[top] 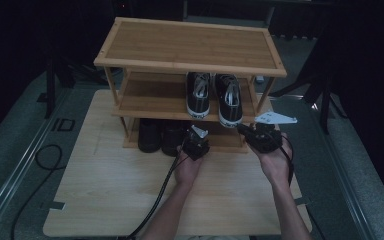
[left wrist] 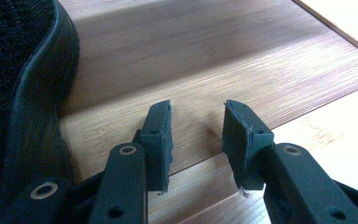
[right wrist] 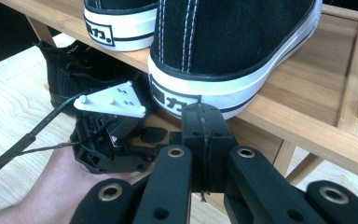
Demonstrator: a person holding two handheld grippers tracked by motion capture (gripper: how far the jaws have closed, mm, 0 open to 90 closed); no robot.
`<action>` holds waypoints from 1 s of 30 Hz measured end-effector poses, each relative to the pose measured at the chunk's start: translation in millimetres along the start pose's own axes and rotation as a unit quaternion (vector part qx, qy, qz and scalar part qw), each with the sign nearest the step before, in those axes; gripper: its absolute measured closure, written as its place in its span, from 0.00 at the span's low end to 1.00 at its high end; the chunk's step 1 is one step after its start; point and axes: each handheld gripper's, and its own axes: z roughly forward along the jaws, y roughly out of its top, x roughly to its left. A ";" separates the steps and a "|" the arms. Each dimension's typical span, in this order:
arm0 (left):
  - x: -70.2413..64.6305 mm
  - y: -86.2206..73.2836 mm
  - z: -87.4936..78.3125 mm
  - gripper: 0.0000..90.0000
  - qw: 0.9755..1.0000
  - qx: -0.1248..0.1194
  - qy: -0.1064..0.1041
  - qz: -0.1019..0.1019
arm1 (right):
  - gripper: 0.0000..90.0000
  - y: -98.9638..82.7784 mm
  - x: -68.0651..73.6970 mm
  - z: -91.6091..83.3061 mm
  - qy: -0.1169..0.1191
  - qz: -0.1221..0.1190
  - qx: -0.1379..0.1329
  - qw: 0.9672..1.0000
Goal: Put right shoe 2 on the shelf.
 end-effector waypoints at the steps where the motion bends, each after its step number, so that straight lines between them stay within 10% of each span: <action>1: -0.2 0.0 0.2 0.70 1.000 -0.001 0.000 -0.002 | 1.00 0.7 0.0 0.7 0.000 -0.001 -0.001 1.000; 30: 0.5 0.0 -0.4 0.70 1.000 0.002 0.000 0.002 | 1.00 15.6 1.9 24.6 0.024 -0.018 0.016 0.999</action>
